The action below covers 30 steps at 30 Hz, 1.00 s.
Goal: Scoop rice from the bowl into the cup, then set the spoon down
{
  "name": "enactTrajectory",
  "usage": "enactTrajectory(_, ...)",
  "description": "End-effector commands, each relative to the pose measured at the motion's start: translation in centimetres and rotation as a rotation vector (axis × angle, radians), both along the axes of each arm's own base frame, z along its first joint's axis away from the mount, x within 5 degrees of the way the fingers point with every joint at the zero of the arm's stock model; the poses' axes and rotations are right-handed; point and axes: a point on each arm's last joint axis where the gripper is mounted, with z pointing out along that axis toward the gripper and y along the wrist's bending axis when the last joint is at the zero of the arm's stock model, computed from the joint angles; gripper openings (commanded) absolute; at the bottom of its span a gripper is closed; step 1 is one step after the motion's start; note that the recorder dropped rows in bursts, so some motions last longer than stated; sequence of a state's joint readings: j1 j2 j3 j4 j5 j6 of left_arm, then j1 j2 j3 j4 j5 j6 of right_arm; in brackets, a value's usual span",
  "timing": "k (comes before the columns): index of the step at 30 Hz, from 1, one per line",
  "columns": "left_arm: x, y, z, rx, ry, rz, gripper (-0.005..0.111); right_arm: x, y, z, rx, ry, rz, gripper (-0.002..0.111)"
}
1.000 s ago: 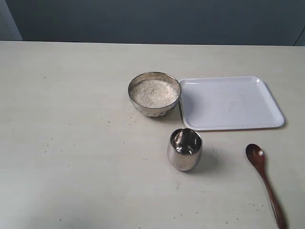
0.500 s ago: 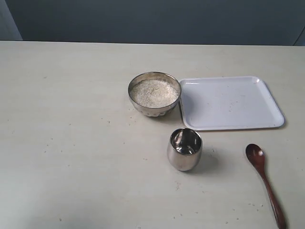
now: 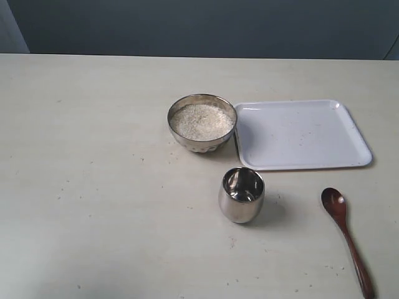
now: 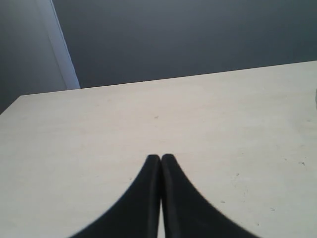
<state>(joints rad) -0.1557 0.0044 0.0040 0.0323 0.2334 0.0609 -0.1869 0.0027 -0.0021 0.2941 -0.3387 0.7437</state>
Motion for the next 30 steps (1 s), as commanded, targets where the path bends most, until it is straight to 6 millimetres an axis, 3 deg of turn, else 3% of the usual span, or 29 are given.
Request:
enactTrajectory(1, 0.0, 0.0, 0.2, -0.001, -0.01, -0.004, 0.001, 0.4, 0.3, -0.8, -0.043, 0.106, 0.023, -0.001)
enactTrajectory(3, 0.0, 0.0, 0.2, -0.001, -0.01, -0.004, 0.001, 0.2, 0.7, -0.1, -0.196, 0.092, -0.005, -0.001)
enactTrajectory(4, 0.0, 0.0, 0.2, -0.001, -0.01, -0.004, 0.001, 0.0, 1.0, 1.2, -0.302, 0.101, -0.021, -0.001)
enactTrajectory(6, 0.0, 0.0, 0.2, -0.001, -0.01, -0.004, 0.001, -0.5, 1.1, 5.0, -0.469, 0.186, -0.077, -0.001)
enactTrajectory(9, 0.0, 0.0, 0.2, -0.001, -0.01, -0.004, 0.001, 0.1, 0.0, 10.9, -0.63, 0.461, -0.19, -0.001)
enactTrajectory(11, 0.0, 0.0, 0.2, -0.001, -0.01, -0.004, 0.001, 1.5, -0.5, 14.6, -0.763, 0.62, -0.196, -0.001)
enactTrajectory(13, 0.0, 0.0, 0.2, -0.001, -0.01, -0.004, 0.001, 4.0, -0.4, 17.9, -0.893, 0.789, -0.092, -0.001)
enactTrajectory(14, 0.0, 0.0, 0.2, -0.001, -0.01, -0.004, 0.001, 5.3, -0.1, 18.9, -0.915, 0.843, 0.002, -0.001)
enactTrajectory(15, 0.0, 0.0, 0.2, -0.001, -0.01, -0.004, 0.001, 8.3, 0.9, 20.6, -0.965, 0.989, 0.249, -0.001)
enactTrajectory(16, 0.0, 0.0, 0.2, -0.001, -0.01, -0.004, 0.001, 10.0, 1.5, 21.0, -0.969, 1.062, 0.369, -0.001)
enactTrajectory(17, 0.0, 0.0, 0.2, -0.001, -0.01, -0.004, 0.001, 13.4, 2.5, 20.8, -0.984, 1.178, 0.538, -0.001)
enactTrajectory(18, 0.0, 0.0, 0.2, -0.001, -0.01, -0.004, 0.001, 14.8, 2.9, 20.5, -0.996, 1.194, 0.566, -0.001)
enactTrajectory(19, 0.0, 0.0, 0.2, -0.001, -0.01, -0.004, 0.001, 17.7, 4.0, 18.2, -1.022, 1.273, 0.654, -0.001)
enactTrajectory(20, 0.0, 0.0, 0.2, -0.001, -0.01, -0.004, 0.001, 18.5, 4.6, 16.9, -1.023, 1.31, 0.695, -0.001)
enactTrajectory(21, 0.0, 0.0, 0.2, -0.001, -0.01, -0.004, 0.001, 19.6, 6.0, 13.5, -0.997, 1.407, 0.797, -0.001)
enactTrajectory(22, 0.0, 0.0, 0.2, -0.001, -0.01, -0.004, 0.001, 19.7, 6.6, 11.8, -0.996, 1.46, 0.844, -0.001)
enactTrajectory(24, 0.0, 0.0, 0.2, -0.001, -0.01, -0.004, 0.001, 17.9, 7.9, 5.9, -0.982, 1.642, 0.978, -0.001)
enactTrajectory(28, 0.0, 0.0, 0.2, -0.001, -0.01, -0.004, 0.001, 14.2, 8.2, -0.2, -0.923, 1.788, 1.104, -0.001)
enactTrajectory(30, 0.0, 0.0, 0.2, -0.001, -0.01, -0.004, 0.001, 13.1, 8.2, -2.3, -0.885, 1.82, 1.141, 0.009)
